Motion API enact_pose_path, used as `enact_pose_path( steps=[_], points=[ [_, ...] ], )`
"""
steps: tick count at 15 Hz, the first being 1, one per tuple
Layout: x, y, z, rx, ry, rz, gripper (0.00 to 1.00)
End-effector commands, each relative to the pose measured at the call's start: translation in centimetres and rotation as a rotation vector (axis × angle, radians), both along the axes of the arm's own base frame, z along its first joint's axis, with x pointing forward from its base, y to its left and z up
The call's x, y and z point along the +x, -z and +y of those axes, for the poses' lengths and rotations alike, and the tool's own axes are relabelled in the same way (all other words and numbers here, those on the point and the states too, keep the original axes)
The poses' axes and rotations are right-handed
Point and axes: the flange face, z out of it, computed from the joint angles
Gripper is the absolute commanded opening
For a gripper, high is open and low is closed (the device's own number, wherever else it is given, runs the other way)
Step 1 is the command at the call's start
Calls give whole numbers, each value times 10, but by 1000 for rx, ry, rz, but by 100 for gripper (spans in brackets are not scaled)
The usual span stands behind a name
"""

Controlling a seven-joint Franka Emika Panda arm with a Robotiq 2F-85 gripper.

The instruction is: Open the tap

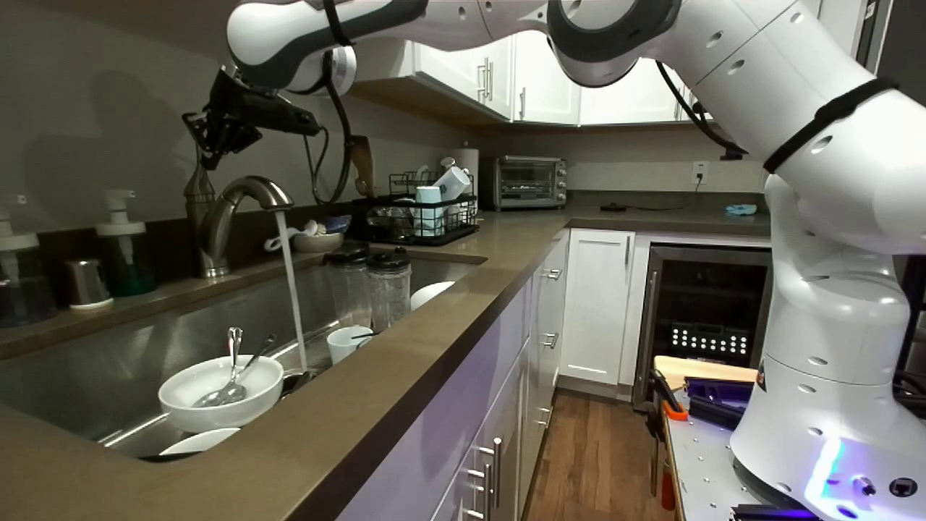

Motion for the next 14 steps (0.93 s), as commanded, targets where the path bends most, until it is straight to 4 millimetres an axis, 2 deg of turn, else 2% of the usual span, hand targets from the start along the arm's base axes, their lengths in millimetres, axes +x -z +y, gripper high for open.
enact_pose_path(
  steps=[1,5,14],
  points=[
    [5,-20,-6,3,-10,-97,2],
    [6,-26,-5,2,-10,-134,2],
    [4,-22,-7,-6,-3,-88,2]
  ],
)
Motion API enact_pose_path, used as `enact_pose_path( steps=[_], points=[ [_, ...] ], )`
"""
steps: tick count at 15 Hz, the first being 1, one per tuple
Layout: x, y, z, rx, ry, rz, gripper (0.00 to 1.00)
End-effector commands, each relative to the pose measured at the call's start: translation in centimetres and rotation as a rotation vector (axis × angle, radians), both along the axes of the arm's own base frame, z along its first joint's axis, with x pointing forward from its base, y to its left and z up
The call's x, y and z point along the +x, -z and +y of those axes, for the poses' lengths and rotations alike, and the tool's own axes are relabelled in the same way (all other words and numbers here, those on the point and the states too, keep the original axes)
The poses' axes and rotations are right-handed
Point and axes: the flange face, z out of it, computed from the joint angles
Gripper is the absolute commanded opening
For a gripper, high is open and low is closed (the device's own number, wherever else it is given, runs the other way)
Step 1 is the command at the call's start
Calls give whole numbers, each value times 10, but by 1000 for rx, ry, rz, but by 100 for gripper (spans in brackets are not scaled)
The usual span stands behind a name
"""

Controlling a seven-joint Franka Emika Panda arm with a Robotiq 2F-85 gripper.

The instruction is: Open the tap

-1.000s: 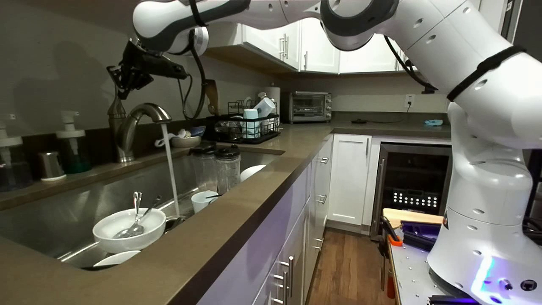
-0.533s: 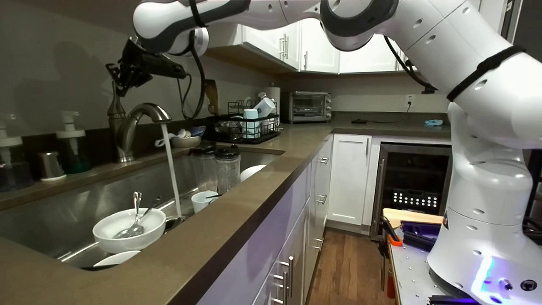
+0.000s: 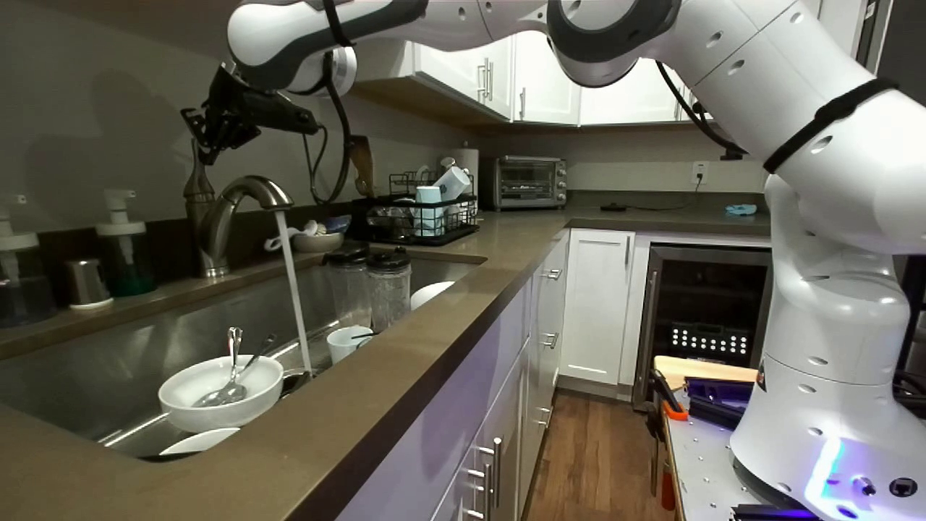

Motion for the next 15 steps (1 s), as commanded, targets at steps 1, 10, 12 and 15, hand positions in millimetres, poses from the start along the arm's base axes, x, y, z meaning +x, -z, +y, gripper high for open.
enact_pose_path(
  steps=[1,10,12,15],
  points=[
    [3,-16,-8,0,-1,-60,2],
    [-8,-12,-17,12,27,-61,2],
    [-13,-10,-20,12,37,-69,2],
    [-22,-11,-33,5,55,-96,2]
  ],
)
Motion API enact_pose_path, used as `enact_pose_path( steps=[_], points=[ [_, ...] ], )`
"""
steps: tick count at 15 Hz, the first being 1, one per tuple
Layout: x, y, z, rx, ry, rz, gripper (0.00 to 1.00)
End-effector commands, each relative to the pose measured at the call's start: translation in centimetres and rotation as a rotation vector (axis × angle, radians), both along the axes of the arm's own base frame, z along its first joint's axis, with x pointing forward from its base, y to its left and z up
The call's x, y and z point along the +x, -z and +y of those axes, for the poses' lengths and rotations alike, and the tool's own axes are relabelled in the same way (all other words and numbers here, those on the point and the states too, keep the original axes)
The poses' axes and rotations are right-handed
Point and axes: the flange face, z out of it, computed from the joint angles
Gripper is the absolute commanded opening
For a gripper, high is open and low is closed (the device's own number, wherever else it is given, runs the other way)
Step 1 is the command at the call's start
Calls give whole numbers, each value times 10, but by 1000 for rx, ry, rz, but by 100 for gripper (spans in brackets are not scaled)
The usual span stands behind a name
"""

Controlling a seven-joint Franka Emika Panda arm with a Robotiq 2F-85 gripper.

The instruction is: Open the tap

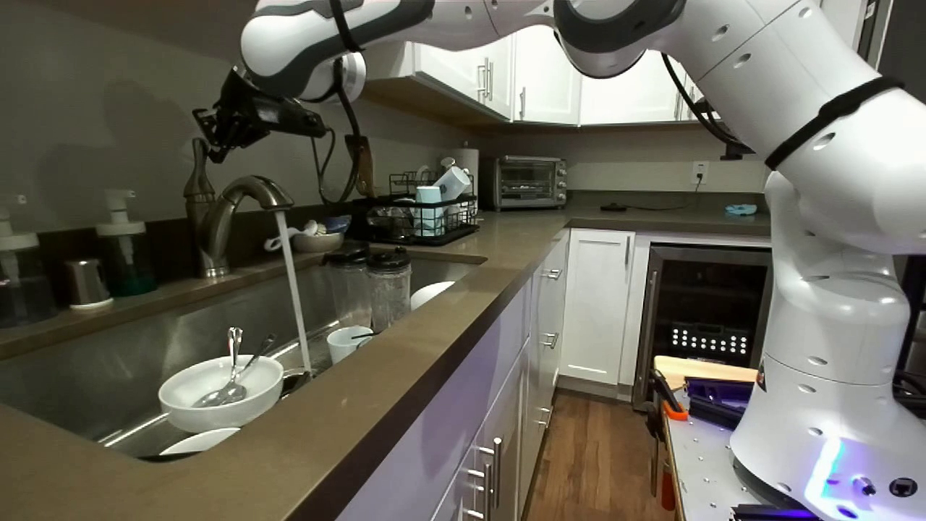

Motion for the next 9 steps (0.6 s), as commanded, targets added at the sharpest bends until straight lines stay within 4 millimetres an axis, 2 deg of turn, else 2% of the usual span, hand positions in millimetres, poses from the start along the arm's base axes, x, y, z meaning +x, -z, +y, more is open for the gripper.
enact_pose_path(
  steps=[1,6,9],
  points=[
    [-18,-14,-23,7,39,-56,2],
    [-44,-20,-43,-16,66,-58,2],
    [-69,-21,-50,-20,80,-54,2]
  ],
)
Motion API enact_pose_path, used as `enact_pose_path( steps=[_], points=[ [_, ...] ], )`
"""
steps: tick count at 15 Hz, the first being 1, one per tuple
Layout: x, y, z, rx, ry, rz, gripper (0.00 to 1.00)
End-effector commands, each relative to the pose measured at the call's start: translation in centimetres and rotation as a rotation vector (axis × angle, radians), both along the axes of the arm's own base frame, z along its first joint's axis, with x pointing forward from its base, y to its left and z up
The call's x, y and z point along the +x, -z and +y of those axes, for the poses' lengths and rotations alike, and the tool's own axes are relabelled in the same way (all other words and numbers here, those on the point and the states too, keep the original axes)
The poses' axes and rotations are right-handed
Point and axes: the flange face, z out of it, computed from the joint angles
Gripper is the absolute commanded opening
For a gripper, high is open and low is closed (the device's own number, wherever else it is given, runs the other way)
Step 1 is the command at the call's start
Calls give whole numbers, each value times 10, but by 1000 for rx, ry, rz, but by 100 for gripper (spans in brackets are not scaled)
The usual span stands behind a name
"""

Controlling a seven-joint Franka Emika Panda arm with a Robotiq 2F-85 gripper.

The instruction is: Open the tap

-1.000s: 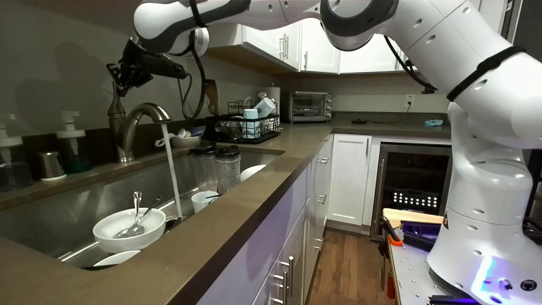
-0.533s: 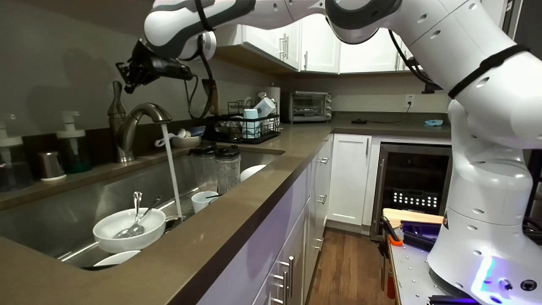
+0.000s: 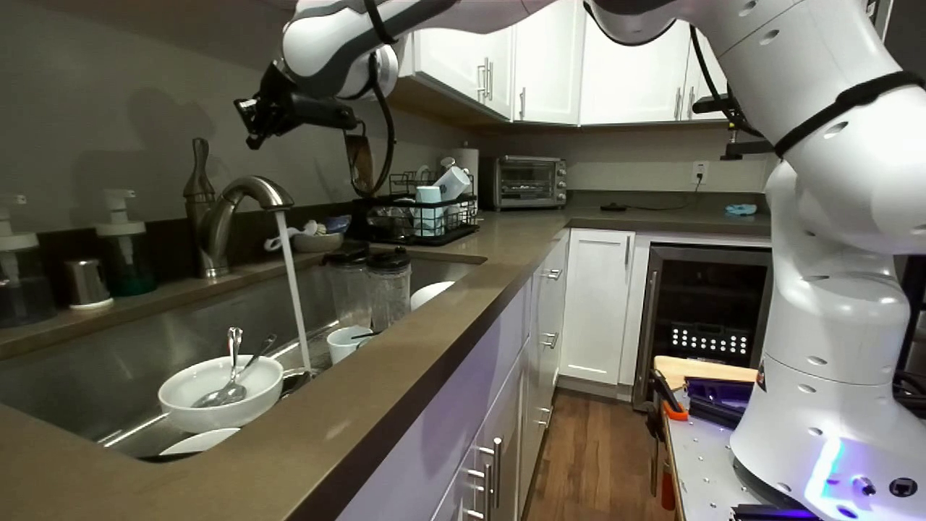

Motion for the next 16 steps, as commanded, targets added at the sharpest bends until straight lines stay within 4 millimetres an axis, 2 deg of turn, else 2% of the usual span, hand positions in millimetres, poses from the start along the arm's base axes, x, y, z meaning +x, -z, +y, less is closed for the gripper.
enact_pose_path(
  steps=[1,5,9,16],
  points=[
    [-42,-3,-6,7,24,3,2],
    [-82,3,-12,9,42,24,2],
    [-121,10,-9,-18,29,181,2],
    [-168,-8,-2,-44,20,344,1]
  ],
)
